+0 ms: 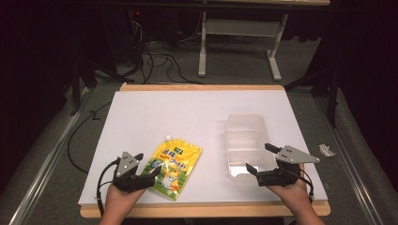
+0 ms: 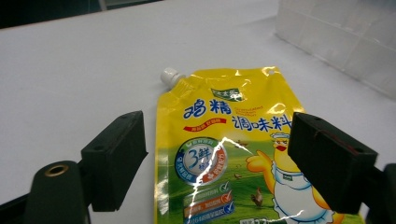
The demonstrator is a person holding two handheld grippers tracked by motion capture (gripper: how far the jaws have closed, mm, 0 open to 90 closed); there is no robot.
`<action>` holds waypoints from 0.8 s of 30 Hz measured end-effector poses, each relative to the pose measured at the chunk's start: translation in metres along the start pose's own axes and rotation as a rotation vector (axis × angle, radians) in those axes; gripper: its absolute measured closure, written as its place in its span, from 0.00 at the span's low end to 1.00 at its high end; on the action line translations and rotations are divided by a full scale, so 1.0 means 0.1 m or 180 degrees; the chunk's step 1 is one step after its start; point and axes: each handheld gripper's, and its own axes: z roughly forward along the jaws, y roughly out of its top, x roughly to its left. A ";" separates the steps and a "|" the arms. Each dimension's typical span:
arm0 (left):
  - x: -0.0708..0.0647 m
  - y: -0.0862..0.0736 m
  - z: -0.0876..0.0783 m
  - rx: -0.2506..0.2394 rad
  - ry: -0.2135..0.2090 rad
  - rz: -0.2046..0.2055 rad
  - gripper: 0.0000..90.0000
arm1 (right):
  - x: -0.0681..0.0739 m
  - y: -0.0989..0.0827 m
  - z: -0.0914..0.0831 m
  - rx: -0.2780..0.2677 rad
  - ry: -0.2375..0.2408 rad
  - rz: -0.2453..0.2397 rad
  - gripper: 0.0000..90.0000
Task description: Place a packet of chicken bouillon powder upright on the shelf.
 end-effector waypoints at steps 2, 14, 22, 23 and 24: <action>0.03 -0.02 0.01 0.0018 0.0003 -0.0043 0.30 | -0.03 -0.01 0.00 -0.0005 0.0004 0.0038 0.02; 0.38 -0.29 0.06 0.0486 0.0423 -0.0306 1.00 | -0.07 -0.01 -0.04 -0.0064 -0.0025 0.0194 0.08; 0.43 -0.39 0.14 0.0731 0.0385 -0.0348 1.00 | -0.10 -0.04 0.01 -0.0020 0.0044 0.0208 0.09; 0.43 -0.39 0.14 0.0731 0.0385 -0.0348 1.00 | -0.10 -0.04 0.01 -0.0020 0.0044 0.0208 0.09; 0.40 -0.39 0.14 0.0747 0.0301 -0.0303 1.00 | -0.09 -0.04 -0.01 -0.0033 0.0050 0.0205 0.10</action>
